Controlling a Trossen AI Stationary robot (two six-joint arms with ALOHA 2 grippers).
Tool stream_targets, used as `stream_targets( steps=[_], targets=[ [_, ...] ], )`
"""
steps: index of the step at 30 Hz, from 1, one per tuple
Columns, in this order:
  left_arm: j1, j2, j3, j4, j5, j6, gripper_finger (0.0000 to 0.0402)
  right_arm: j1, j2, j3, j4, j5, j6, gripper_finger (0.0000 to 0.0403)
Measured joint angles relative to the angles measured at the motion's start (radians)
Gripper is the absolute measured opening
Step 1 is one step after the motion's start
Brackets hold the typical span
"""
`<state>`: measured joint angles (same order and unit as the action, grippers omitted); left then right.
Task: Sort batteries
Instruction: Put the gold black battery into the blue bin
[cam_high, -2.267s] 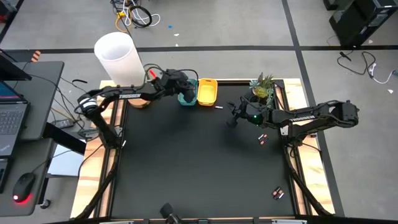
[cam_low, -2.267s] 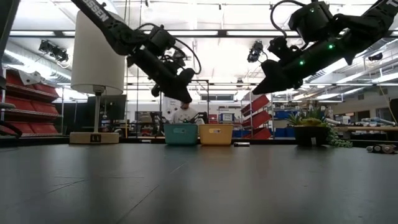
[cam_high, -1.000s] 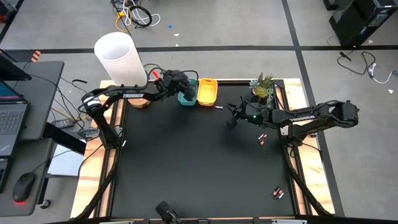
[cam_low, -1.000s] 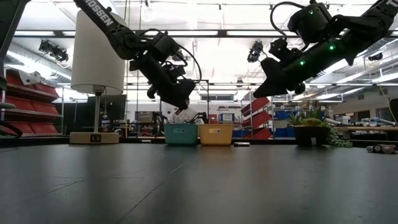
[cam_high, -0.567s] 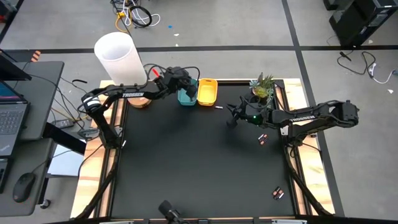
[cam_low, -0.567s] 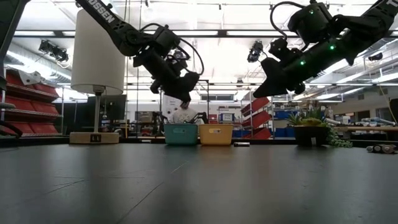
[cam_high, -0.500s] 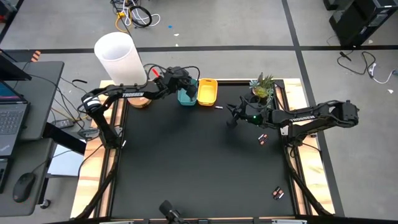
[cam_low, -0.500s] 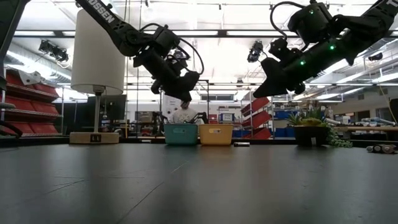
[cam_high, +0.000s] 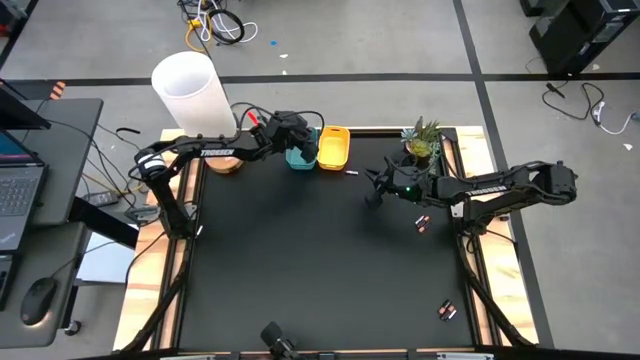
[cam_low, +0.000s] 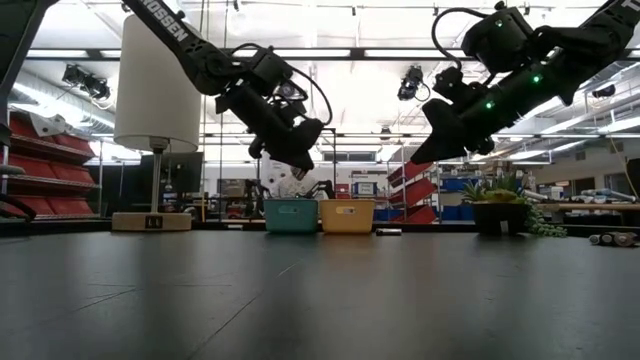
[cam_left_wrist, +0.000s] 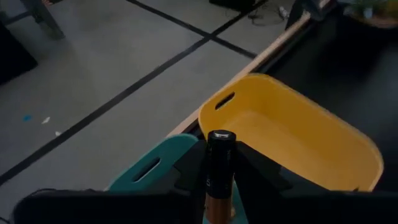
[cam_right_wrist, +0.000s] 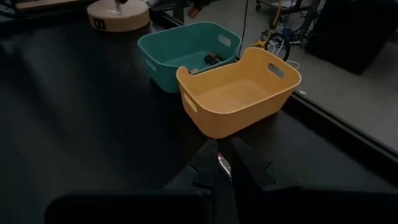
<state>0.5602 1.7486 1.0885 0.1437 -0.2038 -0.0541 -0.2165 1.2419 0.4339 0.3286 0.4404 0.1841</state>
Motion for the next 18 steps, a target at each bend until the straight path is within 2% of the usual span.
stream_targets(
  steps=[6, 9, 12, 15, 18],
  targets=[
    [-0.006, 0.008, 0.0, -0.007, 0.013, 0.019, 0.009, 0.0, 0.0, 0.0, -0.002, -0.001, 0.001, 0.0033],
    [-0.006, 0.008, 0.0, -0.006, 0.126, 0.039, 0.009, 0.0, 0.0, 0.0, -0.003, -0.001, 0.009, 0.0032],
    [-0.008, 0.008, 0.0, 0.01, 0.166, 0.024, 0.0093, 0.0, 0.0, 0.0, -0.003, -0.008, 0.024, 0.0033],
    [-0.007, 0.007, 0.0, 0.016, 0.167, 0.023, 0.0113, 0.0, 0.0, 0.0, -0.003, -0.015, 0.026, 0.0033],
    [-0.006, 0.007, 0.0, 0.016, 0.164, 0.02, 0.0151, 0.0, 0.0, 0.0, -0.003, -0.027, 0.032, 0.0032]
  ],
)
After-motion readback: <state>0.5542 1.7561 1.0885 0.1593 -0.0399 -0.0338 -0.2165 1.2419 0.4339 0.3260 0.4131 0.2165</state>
